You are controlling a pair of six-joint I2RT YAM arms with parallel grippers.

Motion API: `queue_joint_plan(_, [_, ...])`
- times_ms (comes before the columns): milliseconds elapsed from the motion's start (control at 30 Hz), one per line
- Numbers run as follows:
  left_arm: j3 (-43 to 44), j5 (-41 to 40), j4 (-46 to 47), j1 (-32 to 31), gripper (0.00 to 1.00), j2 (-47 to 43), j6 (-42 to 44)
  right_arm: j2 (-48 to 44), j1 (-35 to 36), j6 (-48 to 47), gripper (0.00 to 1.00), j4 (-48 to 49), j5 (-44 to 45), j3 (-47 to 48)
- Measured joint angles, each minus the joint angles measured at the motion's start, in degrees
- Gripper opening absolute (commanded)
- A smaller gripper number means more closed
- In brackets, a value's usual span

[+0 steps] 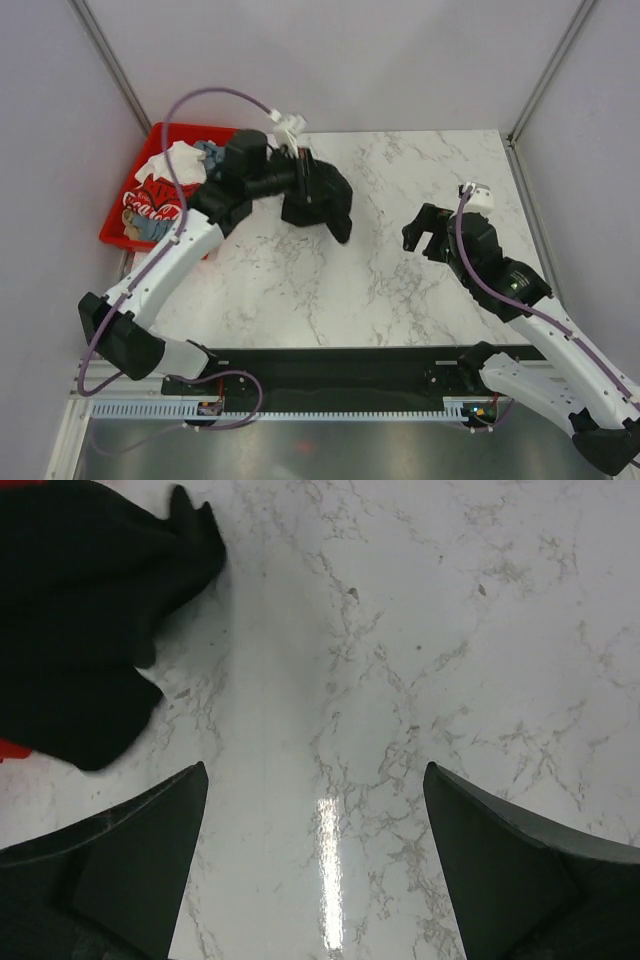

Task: Fold and stack the t-shirts
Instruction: Move the tshirt to the center of the board

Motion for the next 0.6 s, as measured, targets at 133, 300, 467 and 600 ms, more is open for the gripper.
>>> queue_joint_plan(133, [-19.87,2.27,0.55,-7.23,0.48,-1.66,-0.33,1.9,0.0,1.79,0.97,-0.96,2.99,0.0])
queue_joint_plan(300, [-34.67,-1.22,-3.39,-8.66,0.76,-4.98,-0.9,5.99,0.0,3.58,0.91,-0.92,5.25,0.0])
queue_joint_plan(467, [-36.3,-7.63,-2.16,-6.67,0.77,-13.4,-1.29,15.89,-0.02,4.2,0.75,1.44,4.9,0.04])
queue_joint_plan(600, [-36.22,-8.98,0.37,-2.47,0.75,-11.85,-1.95,25.42,-0.68,2.64,0.66,3.52,3.13,0.04])
